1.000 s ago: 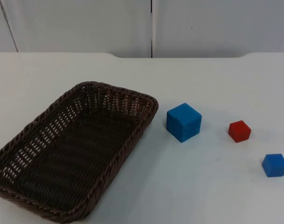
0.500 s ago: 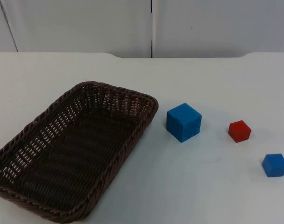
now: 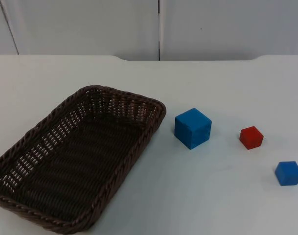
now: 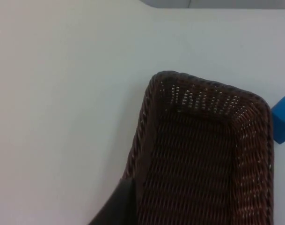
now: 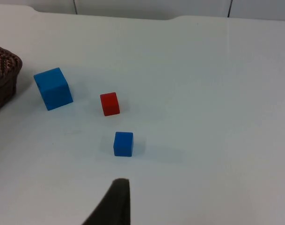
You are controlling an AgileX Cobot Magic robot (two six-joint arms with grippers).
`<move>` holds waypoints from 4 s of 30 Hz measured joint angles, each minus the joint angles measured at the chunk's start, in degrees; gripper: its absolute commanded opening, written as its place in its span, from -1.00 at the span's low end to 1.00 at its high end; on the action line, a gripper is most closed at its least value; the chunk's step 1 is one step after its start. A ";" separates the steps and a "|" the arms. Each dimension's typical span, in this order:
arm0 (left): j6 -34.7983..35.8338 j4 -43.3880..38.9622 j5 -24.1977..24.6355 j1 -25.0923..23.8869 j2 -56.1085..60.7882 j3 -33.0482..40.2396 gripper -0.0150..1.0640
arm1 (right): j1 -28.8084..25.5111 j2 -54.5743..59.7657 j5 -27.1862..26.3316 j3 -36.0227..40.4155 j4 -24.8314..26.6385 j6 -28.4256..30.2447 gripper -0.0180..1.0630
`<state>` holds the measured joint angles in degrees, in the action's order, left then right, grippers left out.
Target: Pick up the basket with the left hand and place the largest block into the basket with the right hand.
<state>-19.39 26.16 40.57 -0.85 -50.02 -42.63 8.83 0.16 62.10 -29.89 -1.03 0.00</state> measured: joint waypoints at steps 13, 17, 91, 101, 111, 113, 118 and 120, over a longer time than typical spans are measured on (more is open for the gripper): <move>-3.80 2.67 -5.78 0.00 -7.35 -0.22 0.97 | 0.00 0.00 0.00 0.00 0.00 0.00 0.97; -4.03 2.78 -7.21 0.00 -9.57 -0.25 0.97 | 0.00 0.00 0.00 0.00 0.00 0.00 0.97; -27.65 5.45 1.07 0.00 -69.74 -24.39 0.47 | -8.57 0.00 0.00 0.00 0.00 0.00 0.97; -27.54 5.66 2.75 0.00 -69.74 -24.39 -0.78 | -8.57 0.00 0.00 0.00 0.00 0.00 0.97; -23.75 6.63 7.34 0.00 -68.13 -24.39 -0.98 | -8.57 0.00 0.00 0.00 0.00 0.00 0.97; -21.74 7.17 8.15 0.00 -66.53 -24.39 -0.98 | -8.57 0.00 0.00 0.00 0.00 0.00 0.97; -17.91 9.50 8.51 0.00 -61.67 -24.39 -0.98 | -8.57 0.00 0.00 0.00 0.00 0.00 0.97; -16.30 10.20 8.64 0.00 -59.08 -24.39 -0.98 | -8.57 0.00 0.00 0.00 0.00 0.00 0.97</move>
<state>-35.69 36.36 49.21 -0.85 -109.10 -67.02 0.26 0.16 62.10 -29.89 -1.03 0.00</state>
